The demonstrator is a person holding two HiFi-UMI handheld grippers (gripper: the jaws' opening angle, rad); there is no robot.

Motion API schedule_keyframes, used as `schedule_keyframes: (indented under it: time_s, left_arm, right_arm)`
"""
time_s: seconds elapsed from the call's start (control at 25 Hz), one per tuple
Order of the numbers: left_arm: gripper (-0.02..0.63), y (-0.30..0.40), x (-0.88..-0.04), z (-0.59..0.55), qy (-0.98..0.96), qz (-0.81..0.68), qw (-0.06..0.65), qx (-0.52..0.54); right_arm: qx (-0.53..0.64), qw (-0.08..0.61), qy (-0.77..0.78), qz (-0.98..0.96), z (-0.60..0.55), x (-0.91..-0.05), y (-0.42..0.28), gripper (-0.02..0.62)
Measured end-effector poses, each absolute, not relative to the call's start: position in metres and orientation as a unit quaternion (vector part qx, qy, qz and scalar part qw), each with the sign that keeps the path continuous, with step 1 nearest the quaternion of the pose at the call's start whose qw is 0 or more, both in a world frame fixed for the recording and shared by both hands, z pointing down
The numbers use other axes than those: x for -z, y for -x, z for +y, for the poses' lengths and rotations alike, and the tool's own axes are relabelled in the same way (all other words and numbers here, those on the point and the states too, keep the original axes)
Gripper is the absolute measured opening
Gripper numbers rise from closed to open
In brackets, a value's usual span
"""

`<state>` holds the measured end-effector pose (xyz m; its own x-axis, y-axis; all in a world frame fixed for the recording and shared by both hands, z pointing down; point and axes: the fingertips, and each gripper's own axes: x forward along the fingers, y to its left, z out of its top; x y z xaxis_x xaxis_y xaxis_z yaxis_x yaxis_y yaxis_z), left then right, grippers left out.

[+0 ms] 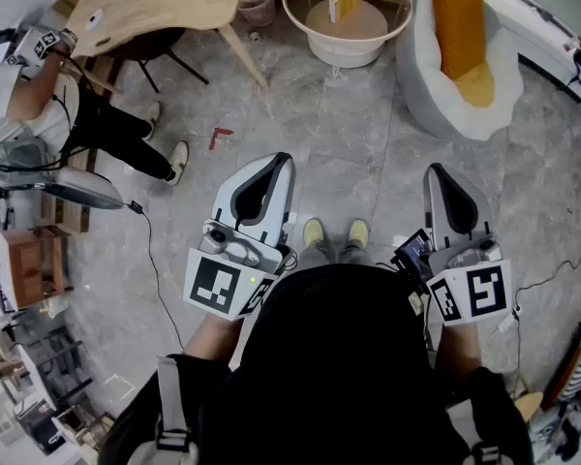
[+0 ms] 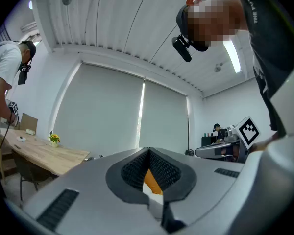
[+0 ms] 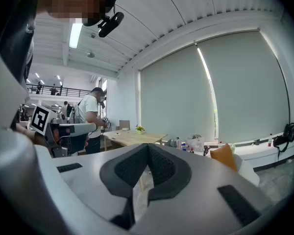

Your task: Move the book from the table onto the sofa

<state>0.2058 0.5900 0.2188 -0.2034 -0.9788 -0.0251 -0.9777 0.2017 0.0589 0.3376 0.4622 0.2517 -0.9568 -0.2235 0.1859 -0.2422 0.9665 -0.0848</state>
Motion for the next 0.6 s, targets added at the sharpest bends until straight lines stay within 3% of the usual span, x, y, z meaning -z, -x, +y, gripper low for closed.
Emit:
schedule_keyframes:
  time_s: [0.6]
  left_arm:
    - [0.003,-0.189,-0.217,0.607,-0.637,-0.77,0.004,0.041]
  right_arm:
    - [-0.055,0.053,-0.145,-0.987,0.463,-0.23,-0.331,0.009]
